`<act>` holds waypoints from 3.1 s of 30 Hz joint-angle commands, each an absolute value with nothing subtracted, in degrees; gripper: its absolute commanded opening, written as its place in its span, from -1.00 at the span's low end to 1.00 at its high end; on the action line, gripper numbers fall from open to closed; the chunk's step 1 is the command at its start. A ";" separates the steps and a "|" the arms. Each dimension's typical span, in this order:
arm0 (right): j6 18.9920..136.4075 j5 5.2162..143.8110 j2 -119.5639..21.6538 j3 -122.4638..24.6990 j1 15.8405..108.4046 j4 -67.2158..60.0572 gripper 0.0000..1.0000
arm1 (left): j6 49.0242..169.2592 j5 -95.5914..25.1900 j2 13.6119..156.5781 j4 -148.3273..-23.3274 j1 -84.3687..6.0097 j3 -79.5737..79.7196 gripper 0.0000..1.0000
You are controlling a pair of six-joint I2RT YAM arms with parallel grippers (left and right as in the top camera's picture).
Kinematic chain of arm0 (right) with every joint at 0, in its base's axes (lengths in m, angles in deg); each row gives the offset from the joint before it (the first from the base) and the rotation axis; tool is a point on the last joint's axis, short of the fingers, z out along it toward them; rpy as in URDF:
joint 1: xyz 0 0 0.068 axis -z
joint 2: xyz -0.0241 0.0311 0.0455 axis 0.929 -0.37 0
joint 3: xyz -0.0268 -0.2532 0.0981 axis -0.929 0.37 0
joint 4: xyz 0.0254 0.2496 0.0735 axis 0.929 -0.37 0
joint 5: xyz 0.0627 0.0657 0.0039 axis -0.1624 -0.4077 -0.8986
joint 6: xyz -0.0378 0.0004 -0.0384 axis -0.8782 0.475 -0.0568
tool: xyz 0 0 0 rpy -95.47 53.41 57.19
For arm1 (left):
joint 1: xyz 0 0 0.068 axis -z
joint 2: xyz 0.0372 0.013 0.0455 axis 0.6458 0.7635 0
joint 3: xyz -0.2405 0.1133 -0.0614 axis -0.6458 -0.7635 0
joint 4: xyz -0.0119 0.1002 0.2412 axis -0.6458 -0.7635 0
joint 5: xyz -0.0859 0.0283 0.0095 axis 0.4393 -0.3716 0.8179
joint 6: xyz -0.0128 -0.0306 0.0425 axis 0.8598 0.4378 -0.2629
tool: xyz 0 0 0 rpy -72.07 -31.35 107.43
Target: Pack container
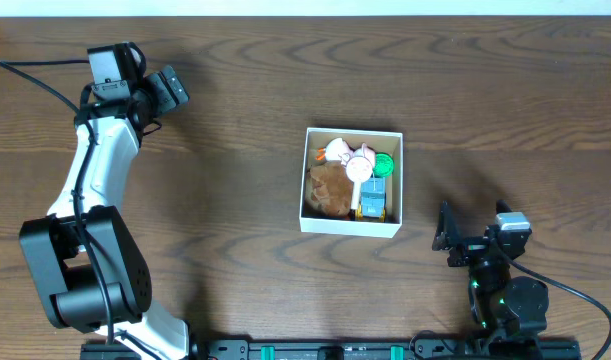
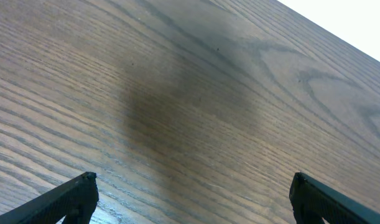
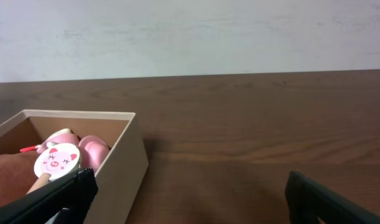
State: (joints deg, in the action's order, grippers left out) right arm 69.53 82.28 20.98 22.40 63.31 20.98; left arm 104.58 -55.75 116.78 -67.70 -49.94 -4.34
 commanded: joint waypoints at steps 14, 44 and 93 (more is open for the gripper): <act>68.87 82.28 21.50 22.86 63.99 21.04 0.98 | 104.08 -56.45 116.97 -67.65 -50.18 -3.82 0.96; 68.87 82.28 21.50 22.86 63.99 21.04 0.98 | 104.28 -59.29 116.97 -68.53 -50.08 -3.82 0.96; 68.87 82.28 21.50 22.86 63.99 21.04 0.99 | 84.85 -56.03 38.51 -84.13 -50.14 -31.27 0.96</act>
State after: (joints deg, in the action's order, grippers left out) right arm 69.44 82.28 21.11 22.54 63.31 21.04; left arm 86.07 -55.72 41.41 -87.41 -49.94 -25.67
